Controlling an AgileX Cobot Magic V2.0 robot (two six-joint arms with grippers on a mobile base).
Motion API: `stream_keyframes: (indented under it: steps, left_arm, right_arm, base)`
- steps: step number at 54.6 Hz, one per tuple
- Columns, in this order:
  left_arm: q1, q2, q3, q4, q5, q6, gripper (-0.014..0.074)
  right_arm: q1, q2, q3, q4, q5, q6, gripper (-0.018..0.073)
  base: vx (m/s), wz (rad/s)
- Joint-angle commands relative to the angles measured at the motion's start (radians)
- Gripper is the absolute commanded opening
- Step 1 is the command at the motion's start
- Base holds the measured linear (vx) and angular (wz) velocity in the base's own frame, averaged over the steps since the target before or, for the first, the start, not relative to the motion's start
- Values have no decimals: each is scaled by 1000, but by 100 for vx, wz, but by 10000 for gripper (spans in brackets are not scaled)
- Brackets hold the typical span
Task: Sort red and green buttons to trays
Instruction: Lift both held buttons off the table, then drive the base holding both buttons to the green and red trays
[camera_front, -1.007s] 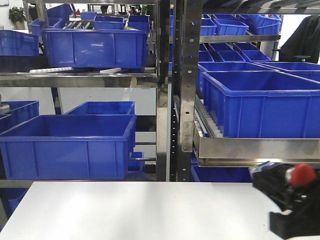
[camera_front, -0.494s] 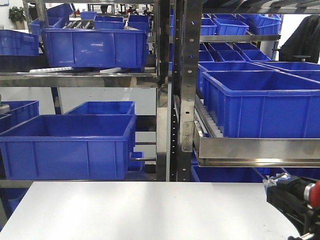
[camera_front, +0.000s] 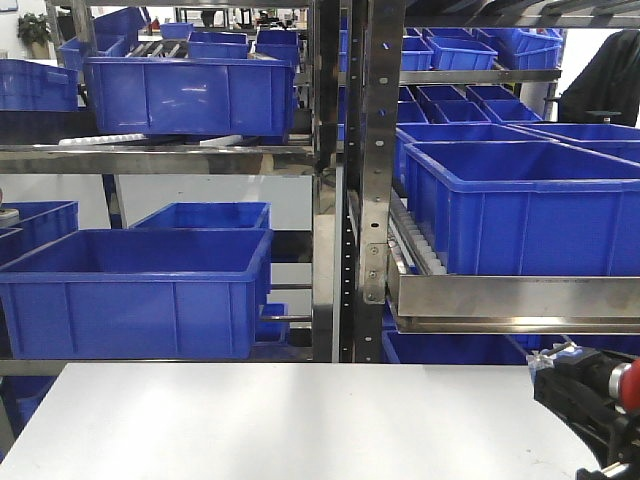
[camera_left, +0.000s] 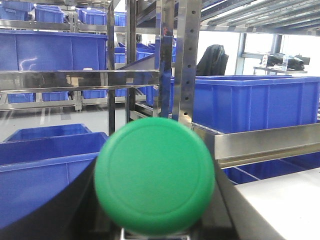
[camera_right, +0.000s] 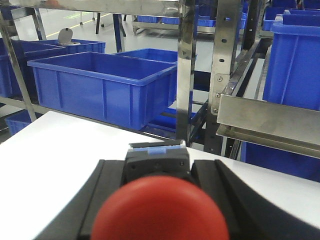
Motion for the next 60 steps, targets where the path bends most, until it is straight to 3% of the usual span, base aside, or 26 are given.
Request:
stream_keyframes:
  steps: [1,60]
  left_arm:
    - [-6,-3,-28,-22,-23,-10,21]
    - [-6,-2,-28,-22,-23,-10,21]
  right_arm:
    - [2,-11,-31,3,-91,-5,-9]
    - [2,-11,-31,3,-95,-10,-9]
  base:
    - [0,0]
    - [-4,-3]
